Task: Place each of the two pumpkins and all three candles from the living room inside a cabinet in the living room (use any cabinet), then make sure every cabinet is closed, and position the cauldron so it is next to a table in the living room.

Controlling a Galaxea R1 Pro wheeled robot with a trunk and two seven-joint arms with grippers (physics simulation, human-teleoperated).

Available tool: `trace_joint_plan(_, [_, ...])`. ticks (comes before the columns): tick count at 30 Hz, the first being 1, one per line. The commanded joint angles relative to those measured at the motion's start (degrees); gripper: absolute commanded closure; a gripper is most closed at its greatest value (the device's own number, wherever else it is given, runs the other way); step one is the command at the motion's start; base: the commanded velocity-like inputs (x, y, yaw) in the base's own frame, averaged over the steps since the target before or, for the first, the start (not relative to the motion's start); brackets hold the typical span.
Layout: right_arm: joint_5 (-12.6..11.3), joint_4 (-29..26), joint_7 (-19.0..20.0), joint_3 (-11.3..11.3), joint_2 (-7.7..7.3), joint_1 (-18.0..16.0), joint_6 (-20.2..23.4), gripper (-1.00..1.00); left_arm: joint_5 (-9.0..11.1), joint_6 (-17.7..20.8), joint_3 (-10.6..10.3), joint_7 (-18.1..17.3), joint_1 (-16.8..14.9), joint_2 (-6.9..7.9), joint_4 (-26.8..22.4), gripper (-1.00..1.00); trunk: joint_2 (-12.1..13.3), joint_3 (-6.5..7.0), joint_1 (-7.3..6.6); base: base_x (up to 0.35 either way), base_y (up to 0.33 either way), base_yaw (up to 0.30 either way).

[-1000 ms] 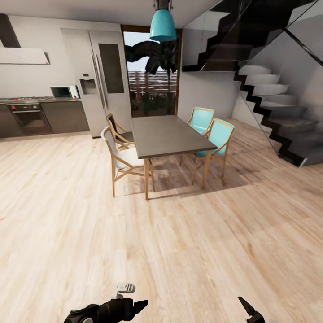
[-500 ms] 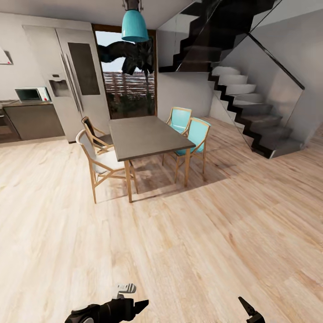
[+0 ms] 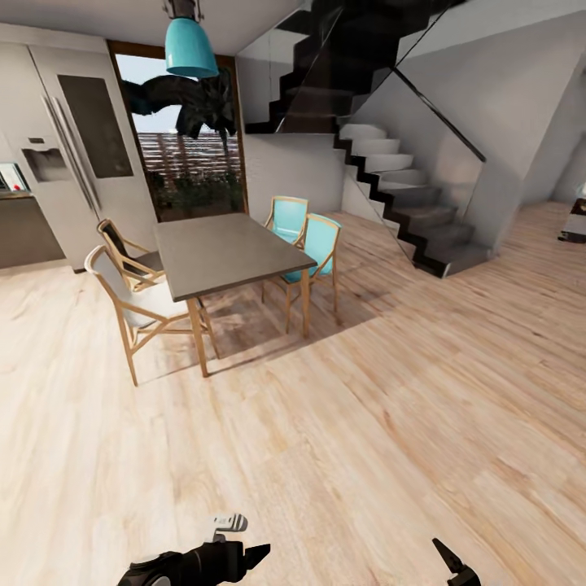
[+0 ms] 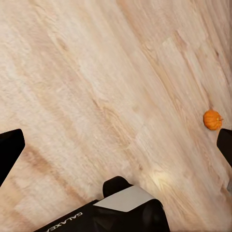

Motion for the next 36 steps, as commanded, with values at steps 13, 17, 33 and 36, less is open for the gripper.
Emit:
trace_joint_plan(13, [-0.6, 0.0, 0.2, 0.0, -0.01, 0.0, 0.6, -1.0, 0.5, 0.2, -0.1, 0.0, 0.0, 0.05, 0.0, -1.0, 0.0, 0.29, 0.0, 0.0, 0.0, -0.295])
trace_joint_plan(17, [-0.6, 0.0, 0.2, 0.0, -0.02, 0.0, 0.6, -1.0, 0.5, 0.2, -0.1, 0.0, 0.0, 0.05, 0.0, -1.0, 0.0, 0.39, 0.0, 0.0, 0.0, -0.295])
trace_joint_plan(33, [-0.6, 0.0, 0.2, 0.0, -0.01, 0.0, 0.6, -1.0, 0.5, 0.2, -0.1, 0.0, 0.0, -0.03, 0.0, -1.0, 0.0, 0.81, 0.0, 0.0, 0.0, -0.295])
trace_joint_plan(36, [-0.6, 0.0, 0.2, 0.0, -0.03, 0.0, 0.6, -1.0, 0.5, 0.2, -0.1, 0.0, 0.0, -0.1, 0.0, -1.0, 0.0, 0.89, 0.0, 0.0, 0.0, -0.295])
